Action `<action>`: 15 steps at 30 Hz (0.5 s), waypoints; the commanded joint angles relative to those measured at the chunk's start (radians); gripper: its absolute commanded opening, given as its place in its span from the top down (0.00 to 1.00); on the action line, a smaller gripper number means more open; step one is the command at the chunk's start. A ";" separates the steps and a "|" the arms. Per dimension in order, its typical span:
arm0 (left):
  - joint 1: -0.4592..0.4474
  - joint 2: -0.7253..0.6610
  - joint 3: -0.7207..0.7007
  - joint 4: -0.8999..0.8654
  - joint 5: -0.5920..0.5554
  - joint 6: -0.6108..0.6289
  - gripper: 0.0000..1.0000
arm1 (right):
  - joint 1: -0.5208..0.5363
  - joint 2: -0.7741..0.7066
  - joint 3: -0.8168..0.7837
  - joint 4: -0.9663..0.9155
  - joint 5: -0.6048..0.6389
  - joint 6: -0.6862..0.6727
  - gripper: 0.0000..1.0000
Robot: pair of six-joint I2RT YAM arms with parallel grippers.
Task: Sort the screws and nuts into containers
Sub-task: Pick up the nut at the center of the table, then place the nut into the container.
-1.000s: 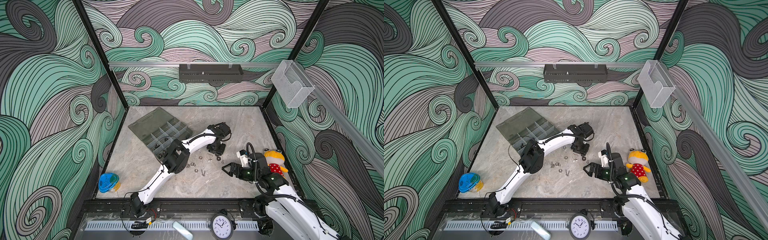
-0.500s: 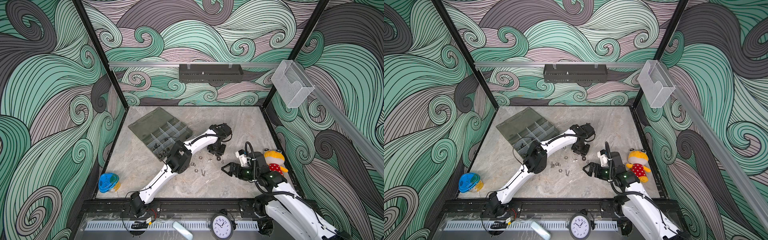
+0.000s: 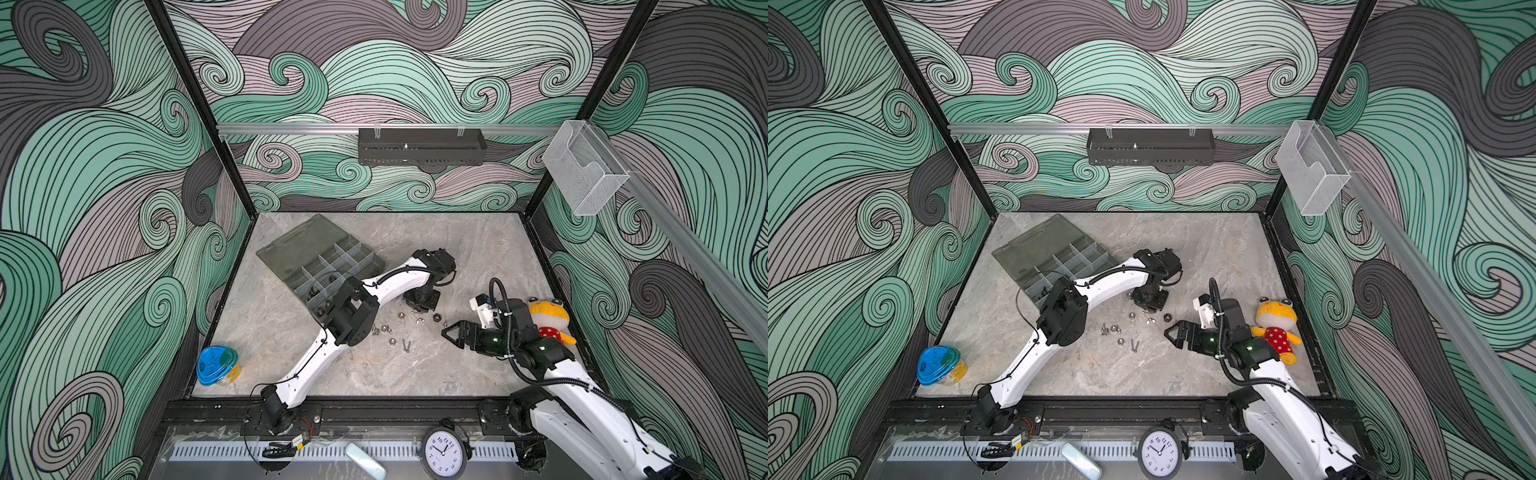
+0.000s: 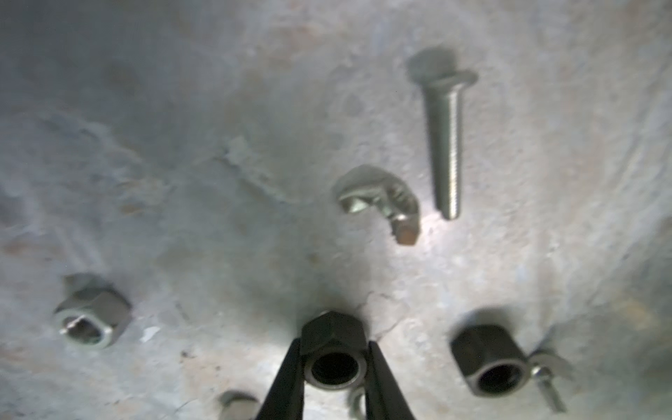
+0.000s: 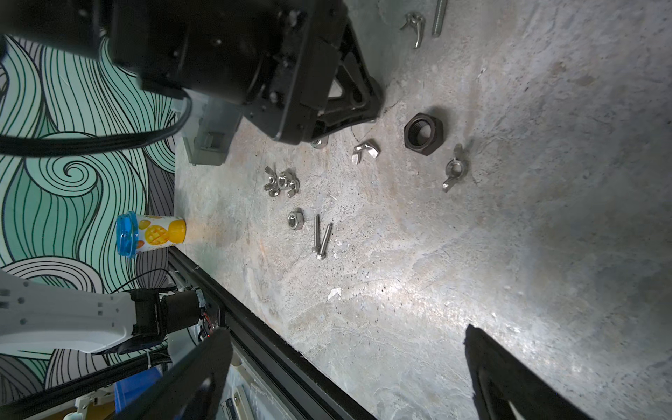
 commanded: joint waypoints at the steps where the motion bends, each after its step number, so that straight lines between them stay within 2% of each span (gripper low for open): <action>1: 0.062 -0.174 -0.081 0.077 -0.035 0.045 0.79 | -0.005 0.044 0.039 0.032 0.000 -0.040 0.00; 4: 0.156 -0.317 -0.235 0.165 0.004 0.073 0.79 | -0.004 0.098 0.063 0.049 -0.005 -0.065 0.00; 8: 0.323 -0.468 -0.404 0.194 0.018 0.123 0.79 | 0.007 0.163 0.103 0.079 -0.011 -0.079 0.00; 15: 0.573 -0.595 -0.593 0.201 -0.032 0.220 0.79 | 0.100 0.263 0.157 0.165 0.012 -0.056 0.00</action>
